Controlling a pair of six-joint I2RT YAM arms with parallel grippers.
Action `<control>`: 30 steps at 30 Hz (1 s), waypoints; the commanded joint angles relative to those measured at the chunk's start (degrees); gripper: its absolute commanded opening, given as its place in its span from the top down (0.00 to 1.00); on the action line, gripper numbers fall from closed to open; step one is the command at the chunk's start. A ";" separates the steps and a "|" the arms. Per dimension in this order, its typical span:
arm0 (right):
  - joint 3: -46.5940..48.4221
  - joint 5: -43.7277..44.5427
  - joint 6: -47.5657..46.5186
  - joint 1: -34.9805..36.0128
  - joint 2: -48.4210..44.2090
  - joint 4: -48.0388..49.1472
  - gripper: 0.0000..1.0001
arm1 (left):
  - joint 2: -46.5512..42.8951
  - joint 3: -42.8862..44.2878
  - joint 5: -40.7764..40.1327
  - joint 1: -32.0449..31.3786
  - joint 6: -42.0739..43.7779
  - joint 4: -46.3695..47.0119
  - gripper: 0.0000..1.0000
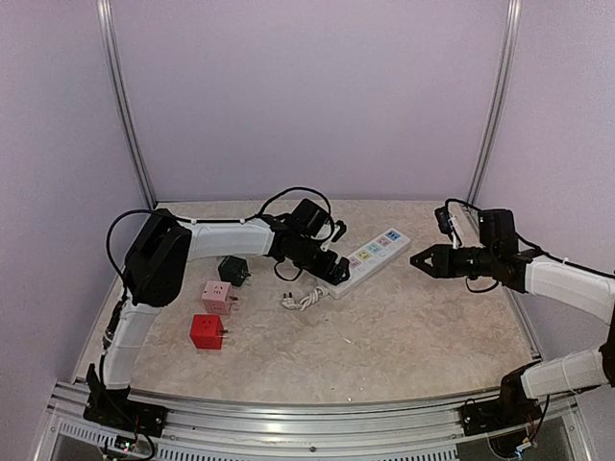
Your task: Pull the plug off the socket
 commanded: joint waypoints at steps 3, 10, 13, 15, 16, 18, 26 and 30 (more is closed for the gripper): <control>-0.37 -1.67 0.46 -0.64 -0.40 1.90 0.53 | -11.21 -2.80 3.72 4.71 -2.83 3.02 0.01; 2.17 -1.49 -0.99 -0.64 -0.89 -0.52 0.30 | -26.41 -16.18 5.23 11.31 -7.69 6.55 0.01; 2.92 -1.59 -1.32 -0.64 -0.83 -1.27 0.25 | -34.35 -24.56 9.36 15.64 -10.58 8.77 0.01; 2.65 -1.90 -0.99 -0.57 -0.66 -0.62 0.22 | -39.05 -30.42 12.35 18.40 -12.40 10.44 0.01; 2.00 -2.09 -0.58 -0.55 -0.57 0.24 0.20 | -42.32 -33.60 12.41 19.11 -12.98 11.30 0.01; 0.12 -2.71 0.62 -0.42 -0.58 2.68 0.17 | -46.73 -39.25 10.47 19.56 -13.13 12.14 0.01; -7.10 -2.57 2.29 2.74 0.12 10.11 0.10 | -60.94 -59.76 7.66 19.69 -16.72 15.46 0.01; -8.49 -1.66 2.13 4.56 0.44 11.43 0.08 | -65.80 -64.84 6.82 19.64 -18.54 16.23 0.01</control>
